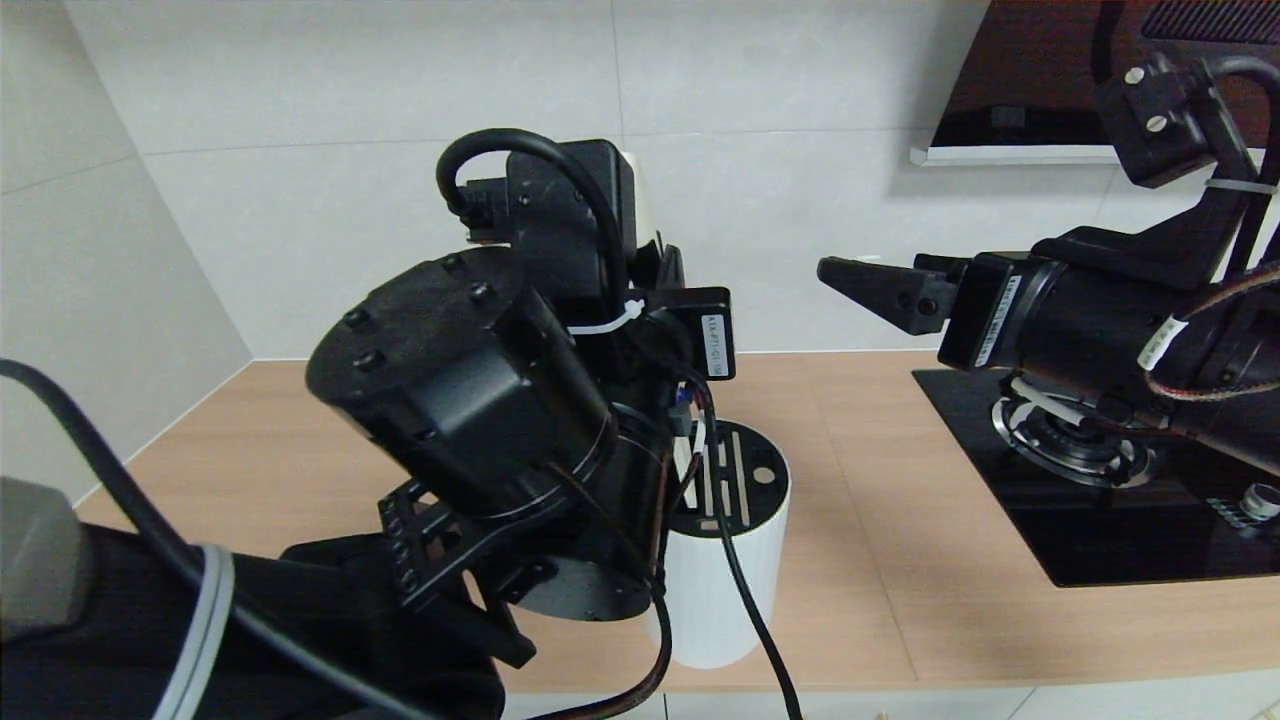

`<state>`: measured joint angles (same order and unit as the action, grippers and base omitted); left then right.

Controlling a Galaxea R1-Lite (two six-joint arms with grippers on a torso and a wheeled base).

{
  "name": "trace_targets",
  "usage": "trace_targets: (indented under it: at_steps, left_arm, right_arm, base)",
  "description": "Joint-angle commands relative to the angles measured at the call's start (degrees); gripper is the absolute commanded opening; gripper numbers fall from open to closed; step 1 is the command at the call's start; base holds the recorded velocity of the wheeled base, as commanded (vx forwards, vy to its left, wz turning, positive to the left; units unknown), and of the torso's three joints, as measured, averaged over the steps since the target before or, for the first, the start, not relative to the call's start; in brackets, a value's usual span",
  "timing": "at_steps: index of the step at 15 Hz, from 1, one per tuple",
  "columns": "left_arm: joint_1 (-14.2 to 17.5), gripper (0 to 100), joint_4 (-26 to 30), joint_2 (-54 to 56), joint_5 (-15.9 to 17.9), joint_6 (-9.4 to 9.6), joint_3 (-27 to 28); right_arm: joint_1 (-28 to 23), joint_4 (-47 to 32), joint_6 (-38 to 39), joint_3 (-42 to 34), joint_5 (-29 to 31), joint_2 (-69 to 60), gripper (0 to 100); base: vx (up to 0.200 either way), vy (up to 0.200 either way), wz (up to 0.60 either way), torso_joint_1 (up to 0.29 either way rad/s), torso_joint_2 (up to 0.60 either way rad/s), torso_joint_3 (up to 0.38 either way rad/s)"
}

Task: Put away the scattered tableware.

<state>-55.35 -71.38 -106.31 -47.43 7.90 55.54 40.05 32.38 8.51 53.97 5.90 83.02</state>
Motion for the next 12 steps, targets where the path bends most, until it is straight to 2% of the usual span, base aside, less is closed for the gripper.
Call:
trace_targets:
  at_steps: [1,12]
  left_arm:
    - [0.06,0,-2.1,-1.62,0.06,0.27,0.01]
    - [2.52,0,-3.33,-4.08,0.15,0.1,0.27]
  right_arm:
    - [0.12,-0.03,-0.07,0.0,-0.01,-0.05,100]
    - [0.12,-1.44,-0.07,-0.44,-0.01,-1.19,100]
  base:
    - [0.0,0.0,0.0,0.0,0.0,0.0]
    - [0.0,0.0,0.0,0.0,0.0,0.0]
